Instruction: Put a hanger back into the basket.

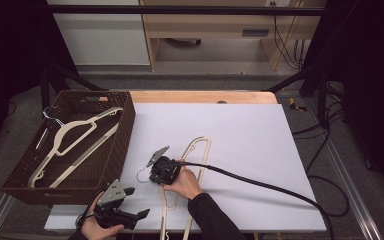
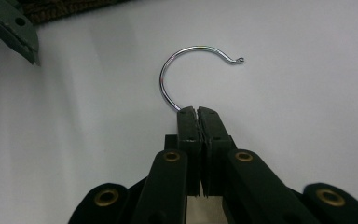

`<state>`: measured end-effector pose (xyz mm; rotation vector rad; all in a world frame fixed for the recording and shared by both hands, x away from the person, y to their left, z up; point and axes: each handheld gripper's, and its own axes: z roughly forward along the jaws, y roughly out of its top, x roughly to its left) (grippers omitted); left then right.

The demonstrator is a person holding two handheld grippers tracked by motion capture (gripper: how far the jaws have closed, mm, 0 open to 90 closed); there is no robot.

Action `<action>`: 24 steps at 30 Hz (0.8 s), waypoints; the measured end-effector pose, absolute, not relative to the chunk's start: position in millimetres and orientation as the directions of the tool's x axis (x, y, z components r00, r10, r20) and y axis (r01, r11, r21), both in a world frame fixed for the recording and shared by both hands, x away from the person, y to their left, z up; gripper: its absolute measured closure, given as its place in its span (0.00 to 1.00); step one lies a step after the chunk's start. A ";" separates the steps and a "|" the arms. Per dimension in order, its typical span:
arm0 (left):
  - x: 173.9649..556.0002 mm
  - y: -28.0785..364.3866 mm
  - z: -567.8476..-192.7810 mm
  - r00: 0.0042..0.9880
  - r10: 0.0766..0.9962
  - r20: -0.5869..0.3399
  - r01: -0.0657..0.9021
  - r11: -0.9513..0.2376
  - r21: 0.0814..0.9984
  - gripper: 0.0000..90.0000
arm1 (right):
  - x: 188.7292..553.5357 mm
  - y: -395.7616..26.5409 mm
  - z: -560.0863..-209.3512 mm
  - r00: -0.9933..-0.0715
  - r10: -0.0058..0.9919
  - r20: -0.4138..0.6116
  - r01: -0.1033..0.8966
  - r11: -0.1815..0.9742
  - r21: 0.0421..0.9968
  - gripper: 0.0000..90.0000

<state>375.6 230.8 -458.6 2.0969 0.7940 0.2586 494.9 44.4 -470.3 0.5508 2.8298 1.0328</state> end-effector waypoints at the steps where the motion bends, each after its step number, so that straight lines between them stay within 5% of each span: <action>1: 375.6 231.0 -458.5 0.776 0.623 -0.100 0.447 -0.431 0.784 0.12 | 494.8 44.5 -470.2 -0.932 0.358 0.047 0.304 0.708 0.637 0.99; 24: 402.0 195.0 -457.2 0.730 0.640 -0.241 0.566 -0.368 0.738 0.20 | 485.4 28.5 -432.3 -0.937 0.350 0.001 0.246 0.658 0.711 0.99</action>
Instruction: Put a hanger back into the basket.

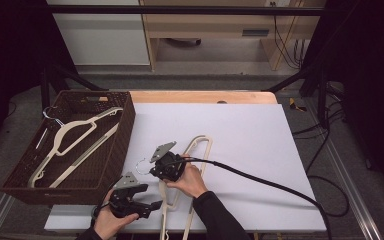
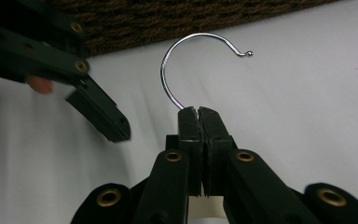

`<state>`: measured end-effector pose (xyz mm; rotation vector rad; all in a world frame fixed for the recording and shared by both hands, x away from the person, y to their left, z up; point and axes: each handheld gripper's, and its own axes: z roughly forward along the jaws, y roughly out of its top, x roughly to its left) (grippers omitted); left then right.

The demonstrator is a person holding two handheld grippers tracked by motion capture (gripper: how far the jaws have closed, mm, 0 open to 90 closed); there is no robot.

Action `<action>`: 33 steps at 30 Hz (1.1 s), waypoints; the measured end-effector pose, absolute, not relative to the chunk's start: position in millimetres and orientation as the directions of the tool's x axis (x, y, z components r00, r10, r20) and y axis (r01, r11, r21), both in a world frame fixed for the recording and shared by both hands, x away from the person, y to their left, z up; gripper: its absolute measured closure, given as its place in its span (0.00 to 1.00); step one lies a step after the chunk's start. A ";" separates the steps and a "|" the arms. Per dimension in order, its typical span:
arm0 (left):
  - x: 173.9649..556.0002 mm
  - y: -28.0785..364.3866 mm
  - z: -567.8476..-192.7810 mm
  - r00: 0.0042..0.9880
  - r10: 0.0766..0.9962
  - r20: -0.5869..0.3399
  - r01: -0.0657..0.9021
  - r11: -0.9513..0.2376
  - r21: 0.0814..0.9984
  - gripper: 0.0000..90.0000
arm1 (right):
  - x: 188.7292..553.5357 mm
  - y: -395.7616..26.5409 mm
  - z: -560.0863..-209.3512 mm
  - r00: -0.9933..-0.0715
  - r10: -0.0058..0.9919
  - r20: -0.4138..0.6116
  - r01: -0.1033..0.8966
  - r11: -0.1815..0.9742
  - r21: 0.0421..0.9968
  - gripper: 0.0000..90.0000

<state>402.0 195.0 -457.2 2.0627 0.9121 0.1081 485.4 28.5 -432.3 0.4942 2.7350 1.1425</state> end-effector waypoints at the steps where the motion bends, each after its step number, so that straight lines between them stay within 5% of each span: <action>1: 404.3 193.3 -457.8 0.728 0.639 -0.247 0.571 -0.366 0.735 0.22 | 485.3 26.9 -430.8 -0.938 0.347 -0.001 0.241 0.654 0.717 0.99; 15: 420.8 170.0 -461.2 0.693 0.616 -0.375 0.649 -0.305 0.697 0.66 | 478.1 12.0 -413.1 -0.934 0.357 -0.024 0.215 0.614 0.760 1.00; 27: 422.4 171.5 -447.8 0.622 0.635 -0.458 0.702 -0.193 0.686 0.84 | 472.9 -9.3 -397.9 -0.922 0.386 -0.022 0.210 0.549 0.809 1.00; 33: 423.0 165.9 -436.4 0.600 0.656 -0.458 0.708 -0.169 0.686 0.88 | 468.7 -38.7 -383.4 -0.902 0.431 -0.025 0.208 0.485 0.849 0.90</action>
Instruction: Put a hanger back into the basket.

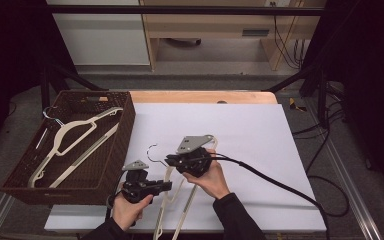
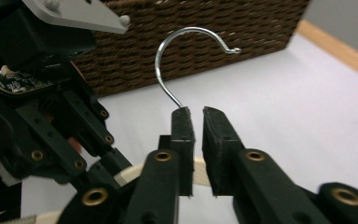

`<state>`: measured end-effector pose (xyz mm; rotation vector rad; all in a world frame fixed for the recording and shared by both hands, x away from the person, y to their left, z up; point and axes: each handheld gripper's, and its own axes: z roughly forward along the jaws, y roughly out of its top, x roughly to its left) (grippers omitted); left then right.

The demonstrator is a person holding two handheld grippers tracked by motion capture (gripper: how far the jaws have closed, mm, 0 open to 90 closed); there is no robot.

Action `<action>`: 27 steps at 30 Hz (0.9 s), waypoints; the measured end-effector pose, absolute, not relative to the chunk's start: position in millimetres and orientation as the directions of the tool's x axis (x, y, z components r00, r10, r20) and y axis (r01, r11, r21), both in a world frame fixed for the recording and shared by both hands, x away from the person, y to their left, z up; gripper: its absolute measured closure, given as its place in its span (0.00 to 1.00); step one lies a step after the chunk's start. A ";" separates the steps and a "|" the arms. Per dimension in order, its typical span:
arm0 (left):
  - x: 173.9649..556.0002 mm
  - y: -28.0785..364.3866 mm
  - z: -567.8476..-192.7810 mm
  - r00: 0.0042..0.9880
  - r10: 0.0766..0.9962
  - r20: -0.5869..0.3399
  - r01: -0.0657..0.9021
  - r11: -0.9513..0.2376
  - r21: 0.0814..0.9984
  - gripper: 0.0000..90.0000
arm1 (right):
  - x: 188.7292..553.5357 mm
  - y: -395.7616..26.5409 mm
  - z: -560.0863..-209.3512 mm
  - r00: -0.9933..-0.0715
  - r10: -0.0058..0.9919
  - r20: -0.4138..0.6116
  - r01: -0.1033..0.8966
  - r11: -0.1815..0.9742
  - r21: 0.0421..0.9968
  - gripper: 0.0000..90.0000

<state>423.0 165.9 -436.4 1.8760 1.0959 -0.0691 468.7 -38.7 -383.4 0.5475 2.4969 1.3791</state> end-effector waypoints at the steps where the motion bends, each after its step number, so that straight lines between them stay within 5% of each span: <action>1: 423.3 165.4 -435.2 0.598 0.658 -0.458 0.709 -0.167 0.685 0.89 | 467.8 -46.1 -380.6 -0.897 0.441 -0.032 0.203 0.475 0.856 0.87; 27: 415.2 178.4 -385.5 0.643 0.649 -0.408 0.627 -0.140 0.766 0.96 | 428.9 -167.6 -382.9 -0.760 0.646 0.066 0.293 0.250 0.923 0.33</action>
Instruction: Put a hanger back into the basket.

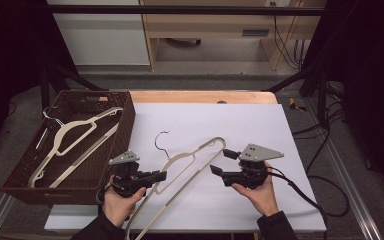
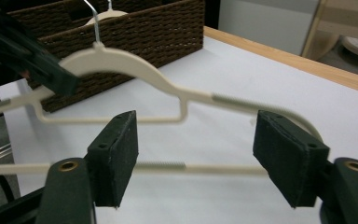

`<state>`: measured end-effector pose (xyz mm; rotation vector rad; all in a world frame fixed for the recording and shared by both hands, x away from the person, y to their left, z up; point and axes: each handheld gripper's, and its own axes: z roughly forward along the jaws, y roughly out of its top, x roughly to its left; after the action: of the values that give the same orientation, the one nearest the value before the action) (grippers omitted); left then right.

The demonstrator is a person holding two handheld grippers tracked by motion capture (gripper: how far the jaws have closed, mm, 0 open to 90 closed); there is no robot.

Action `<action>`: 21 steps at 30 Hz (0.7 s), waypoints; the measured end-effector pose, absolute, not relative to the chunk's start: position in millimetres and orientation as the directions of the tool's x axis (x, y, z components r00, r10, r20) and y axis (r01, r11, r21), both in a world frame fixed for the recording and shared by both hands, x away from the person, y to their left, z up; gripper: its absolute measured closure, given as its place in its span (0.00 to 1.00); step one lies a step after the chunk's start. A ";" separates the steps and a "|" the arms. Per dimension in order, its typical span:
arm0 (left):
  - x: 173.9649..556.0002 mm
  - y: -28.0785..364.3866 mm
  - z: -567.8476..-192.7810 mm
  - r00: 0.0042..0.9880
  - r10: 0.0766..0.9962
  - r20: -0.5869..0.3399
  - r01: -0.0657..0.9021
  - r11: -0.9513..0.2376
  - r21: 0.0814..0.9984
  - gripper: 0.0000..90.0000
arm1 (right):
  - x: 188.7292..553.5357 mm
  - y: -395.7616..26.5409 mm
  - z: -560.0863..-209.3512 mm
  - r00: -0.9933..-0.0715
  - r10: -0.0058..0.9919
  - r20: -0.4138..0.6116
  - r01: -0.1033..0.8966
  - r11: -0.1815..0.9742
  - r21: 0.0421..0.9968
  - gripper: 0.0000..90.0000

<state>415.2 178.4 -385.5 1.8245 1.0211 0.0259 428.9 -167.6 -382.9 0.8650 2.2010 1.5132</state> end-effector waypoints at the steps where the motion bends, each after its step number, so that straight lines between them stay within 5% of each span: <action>1: 414.2 180.4 -381.1 0.650 0.648 -0.397 0.615 -0.142 0.775 0.96 | 427.9 -170.6 -383.6 -0.757 0.649 0.067 0.293 0.246 0.924 0.32; 21: 417.5 210.3 -305.7 0.744 0.638 -0.200 0.441 -0.243 0.864 0.96 | 414.8 -220.9 -392.1 -0.668 0.737 0.105 0.322 0.159 0.933 0.12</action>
<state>417.5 210.3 -305.7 1.8843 0.8300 0.2326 414.8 -220.9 -392.1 1.0084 2.0680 1.5155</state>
